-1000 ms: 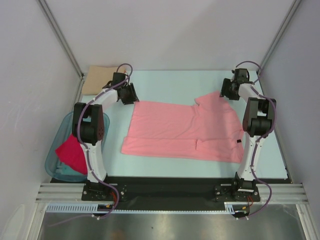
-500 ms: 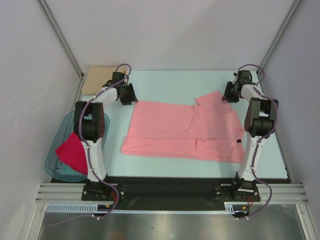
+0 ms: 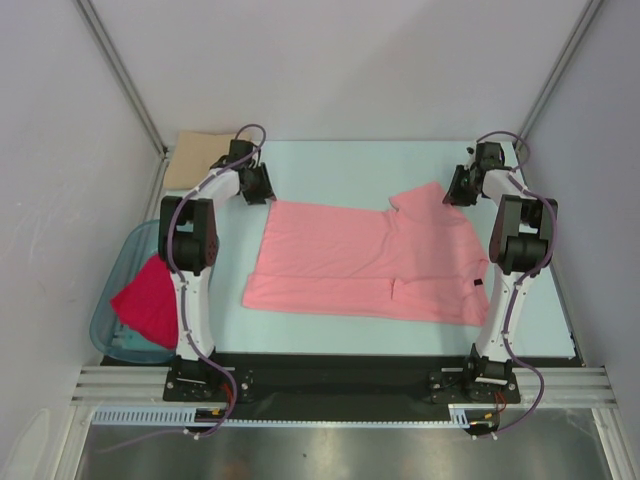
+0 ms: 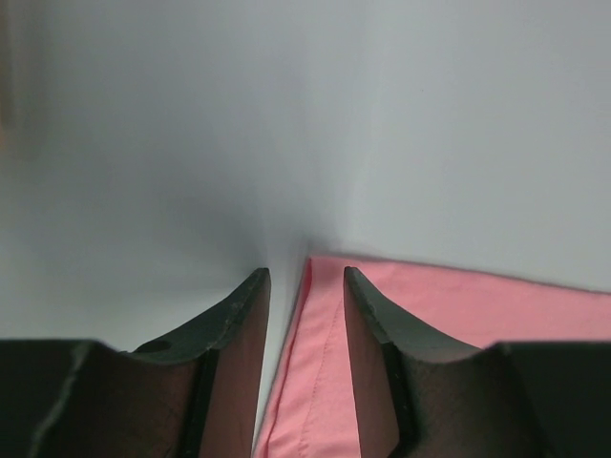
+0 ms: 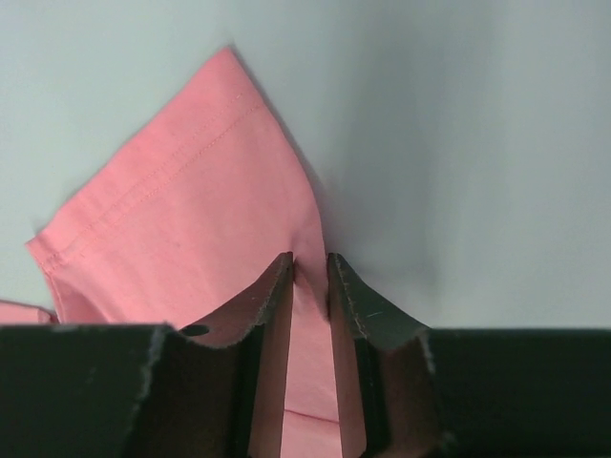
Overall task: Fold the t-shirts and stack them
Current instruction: Fold the tshirt
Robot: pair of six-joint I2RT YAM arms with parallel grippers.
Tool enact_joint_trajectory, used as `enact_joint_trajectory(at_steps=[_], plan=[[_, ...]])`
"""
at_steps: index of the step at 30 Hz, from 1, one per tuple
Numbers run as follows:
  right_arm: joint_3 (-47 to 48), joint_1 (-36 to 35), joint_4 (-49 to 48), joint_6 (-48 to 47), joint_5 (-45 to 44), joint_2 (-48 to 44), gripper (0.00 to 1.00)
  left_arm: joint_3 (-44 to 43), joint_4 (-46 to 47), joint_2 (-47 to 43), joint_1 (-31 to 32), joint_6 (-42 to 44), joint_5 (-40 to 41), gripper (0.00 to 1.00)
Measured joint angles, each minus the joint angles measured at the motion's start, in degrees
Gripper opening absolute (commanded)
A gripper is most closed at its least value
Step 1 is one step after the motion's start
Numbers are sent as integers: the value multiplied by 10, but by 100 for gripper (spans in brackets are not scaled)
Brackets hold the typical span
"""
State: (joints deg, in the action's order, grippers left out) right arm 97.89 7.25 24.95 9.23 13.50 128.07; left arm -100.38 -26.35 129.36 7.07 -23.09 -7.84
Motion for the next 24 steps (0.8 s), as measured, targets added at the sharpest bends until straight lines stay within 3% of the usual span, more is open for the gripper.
enact_joint_trajectory(at_steps=[14, 20, 24], plan=[[-5, 0, -5, 3, 10, 0, 22, -28, -3, 21, 6, 2, -21, 38], [-5, 0, -5, 4, 11, 0, 21, -28, -8, 24, 7, 0, -28, 17], [-5, 1, -6, 8, 15, 0, 5, -34, -10, 29, 7, 0, -30, 0]])
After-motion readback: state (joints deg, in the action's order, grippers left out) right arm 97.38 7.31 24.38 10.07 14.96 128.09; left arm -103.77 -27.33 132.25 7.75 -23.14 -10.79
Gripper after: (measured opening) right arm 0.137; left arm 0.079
